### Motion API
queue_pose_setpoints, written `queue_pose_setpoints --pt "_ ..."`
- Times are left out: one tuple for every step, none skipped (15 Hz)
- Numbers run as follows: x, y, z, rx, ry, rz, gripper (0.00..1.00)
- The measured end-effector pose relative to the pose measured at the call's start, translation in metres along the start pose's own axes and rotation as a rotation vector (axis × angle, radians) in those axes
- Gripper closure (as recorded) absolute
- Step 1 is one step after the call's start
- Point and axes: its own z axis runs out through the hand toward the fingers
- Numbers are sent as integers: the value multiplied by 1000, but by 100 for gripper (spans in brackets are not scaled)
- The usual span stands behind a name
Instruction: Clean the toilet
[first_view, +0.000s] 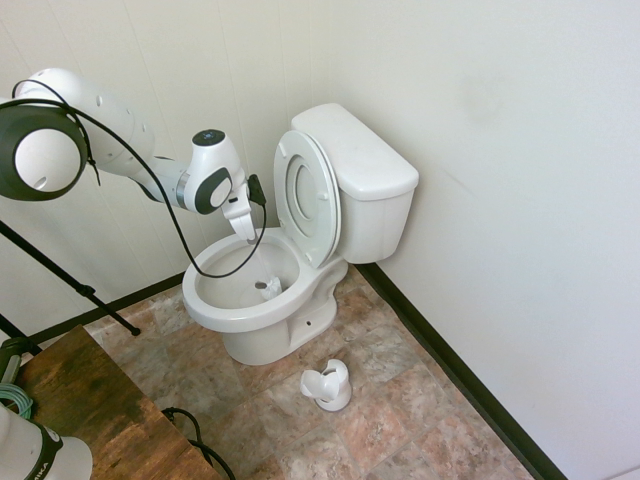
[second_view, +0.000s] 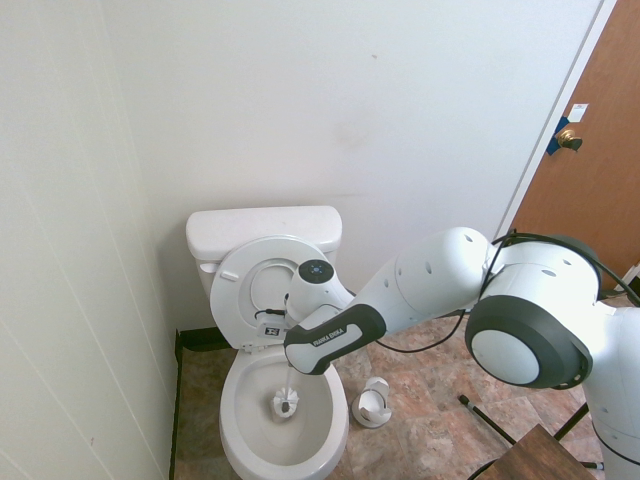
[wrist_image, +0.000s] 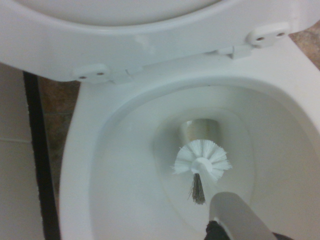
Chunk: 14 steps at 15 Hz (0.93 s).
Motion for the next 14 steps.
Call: queue_pose_setpoints --pt "-4 -1 -6 -2 1 2 100" --pt "-5 -1 -13 -8 3 3 100" --pt "-4 1 -21 -14 5 2 100" --pt "-2 5 -28 -20 9 0 100" --pt "-1 10 -37 -21 11 -2 100" --pt "1 16 -47 -19 12 -5 100" --pt "3 22 -58 -19 15 -9 100" --pt "6 27 -71 -18 15 -9 100" --pt "11 33 -84 -19 14 -2 100" --pt "19 39 -100 -20 13 8 100" --pt "29 45 -117 -13 12 21 100" --pt "41 52 -136 -5 13 32 100" --pt "52 59 -156 3 13 38 100" --pt "62 66 -175 11 14 40 100"
